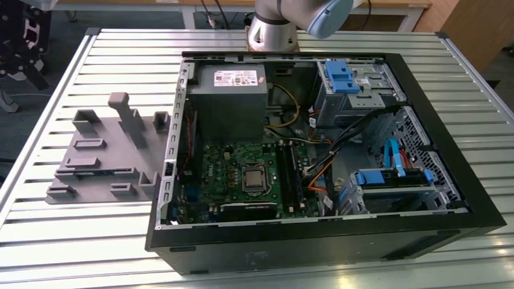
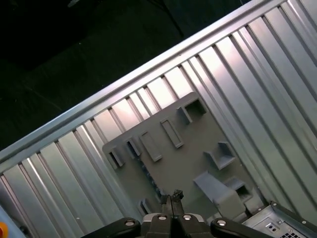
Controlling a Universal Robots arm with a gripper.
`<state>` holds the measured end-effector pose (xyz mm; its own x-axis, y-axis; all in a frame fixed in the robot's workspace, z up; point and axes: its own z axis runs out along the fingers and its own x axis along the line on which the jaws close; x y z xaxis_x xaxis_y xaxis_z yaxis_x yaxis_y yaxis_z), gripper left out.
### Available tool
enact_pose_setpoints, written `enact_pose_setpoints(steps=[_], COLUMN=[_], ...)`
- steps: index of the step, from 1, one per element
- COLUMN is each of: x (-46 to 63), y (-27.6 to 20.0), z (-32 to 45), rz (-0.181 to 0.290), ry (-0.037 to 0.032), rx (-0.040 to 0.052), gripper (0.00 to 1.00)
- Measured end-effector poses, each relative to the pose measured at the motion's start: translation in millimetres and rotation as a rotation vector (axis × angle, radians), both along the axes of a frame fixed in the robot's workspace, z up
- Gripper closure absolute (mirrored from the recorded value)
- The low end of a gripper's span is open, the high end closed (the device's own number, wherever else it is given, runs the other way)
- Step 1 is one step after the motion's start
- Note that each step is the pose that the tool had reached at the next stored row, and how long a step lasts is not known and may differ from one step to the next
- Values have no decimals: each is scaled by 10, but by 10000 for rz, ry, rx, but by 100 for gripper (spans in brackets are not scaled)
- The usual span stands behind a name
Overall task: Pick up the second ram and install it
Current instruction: 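Pick up the second ram and move it above second insertion slot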
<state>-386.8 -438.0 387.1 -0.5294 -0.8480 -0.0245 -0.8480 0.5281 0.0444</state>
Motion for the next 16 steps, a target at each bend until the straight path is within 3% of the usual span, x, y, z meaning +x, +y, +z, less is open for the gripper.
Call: enact_pose_setpoints(steps=[9,16], x=[0,-2], y=[-6,-13], z=[-2,-9], rz=[920,1941], ry=[-1,-6], rx=[1,-1], gripper=[89,89])
